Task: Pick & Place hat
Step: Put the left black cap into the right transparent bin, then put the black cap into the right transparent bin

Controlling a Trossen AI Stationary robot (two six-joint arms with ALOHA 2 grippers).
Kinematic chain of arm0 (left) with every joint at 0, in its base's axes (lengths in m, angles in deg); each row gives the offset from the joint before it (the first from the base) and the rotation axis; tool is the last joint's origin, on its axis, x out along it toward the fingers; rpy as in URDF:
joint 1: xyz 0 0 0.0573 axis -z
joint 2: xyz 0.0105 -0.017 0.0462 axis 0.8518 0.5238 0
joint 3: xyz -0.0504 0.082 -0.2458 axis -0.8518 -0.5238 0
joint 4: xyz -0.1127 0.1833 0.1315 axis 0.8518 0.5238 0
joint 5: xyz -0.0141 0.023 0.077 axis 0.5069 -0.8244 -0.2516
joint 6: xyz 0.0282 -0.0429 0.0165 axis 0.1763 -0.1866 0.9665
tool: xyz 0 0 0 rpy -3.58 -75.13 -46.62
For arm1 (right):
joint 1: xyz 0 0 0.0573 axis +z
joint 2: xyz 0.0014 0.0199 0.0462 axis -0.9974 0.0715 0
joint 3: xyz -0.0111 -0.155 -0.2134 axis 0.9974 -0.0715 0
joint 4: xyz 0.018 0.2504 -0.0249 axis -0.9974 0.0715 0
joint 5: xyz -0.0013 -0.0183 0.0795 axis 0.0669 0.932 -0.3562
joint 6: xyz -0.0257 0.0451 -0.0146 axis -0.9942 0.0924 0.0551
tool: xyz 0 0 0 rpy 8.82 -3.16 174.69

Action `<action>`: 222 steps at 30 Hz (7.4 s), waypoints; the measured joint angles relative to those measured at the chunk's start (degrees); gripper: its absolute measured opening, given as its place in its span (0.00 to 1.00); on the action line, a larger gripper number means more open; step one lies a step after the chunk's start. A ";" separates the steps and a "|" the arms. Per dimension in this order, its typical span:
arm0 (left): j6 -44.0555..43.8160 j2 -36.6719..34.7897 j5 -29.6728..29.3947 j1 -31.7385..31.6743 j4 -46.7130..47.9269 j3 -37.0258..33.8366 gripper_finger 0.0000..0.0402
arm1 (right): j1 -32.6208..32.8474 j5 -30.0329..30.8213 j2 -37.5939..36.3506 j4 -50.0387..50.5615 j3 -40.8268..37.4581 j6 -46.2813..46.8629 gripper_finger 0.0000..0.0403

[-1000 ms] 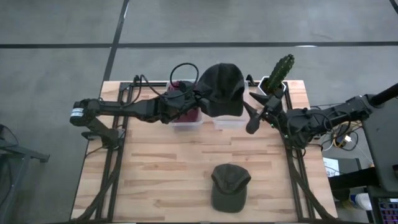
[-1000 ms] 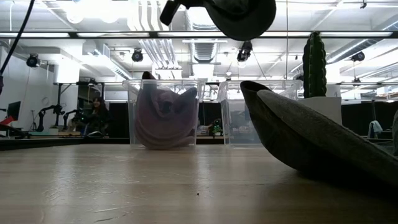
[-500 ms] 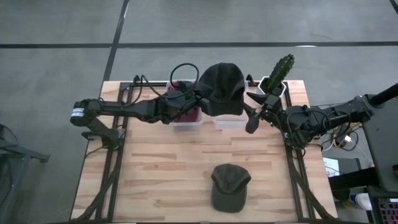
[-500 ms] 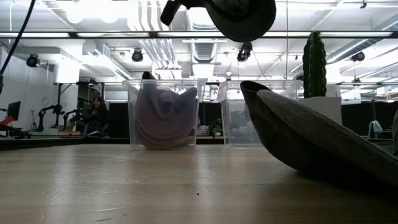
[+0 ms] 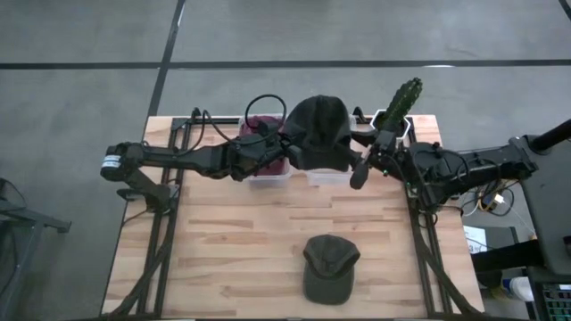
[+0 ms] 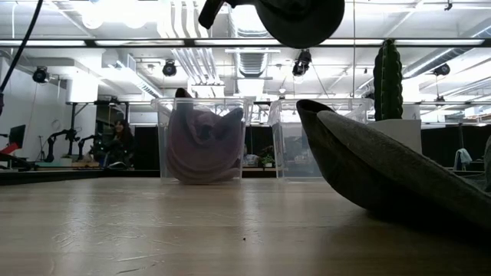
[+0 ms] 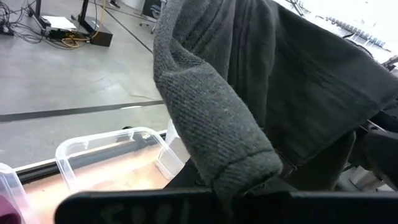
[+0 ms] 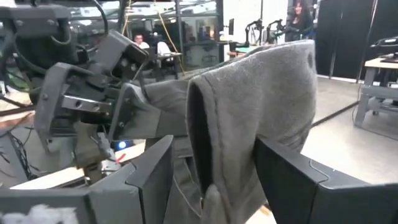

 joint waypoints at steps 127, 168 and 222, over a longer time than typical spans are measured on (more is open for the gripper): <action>35.84 -9.16 -15.32 -0.61 14.86 -0.02 0.52 | -19.56 11.91 11.80 28.40 0.23 50.02 0.03; 34.94 -16.28 1.10 -6.56 6.46 -14.22 0.52 | -22.60 7.02 11.80 26.18 -6.15 53.54 0.03; 31.72 -41.85 1.59 -6.58 -0.89 -38.58 0.52 | -22.22 -15.04 10.95 22.59 -0.27 26.37 0.30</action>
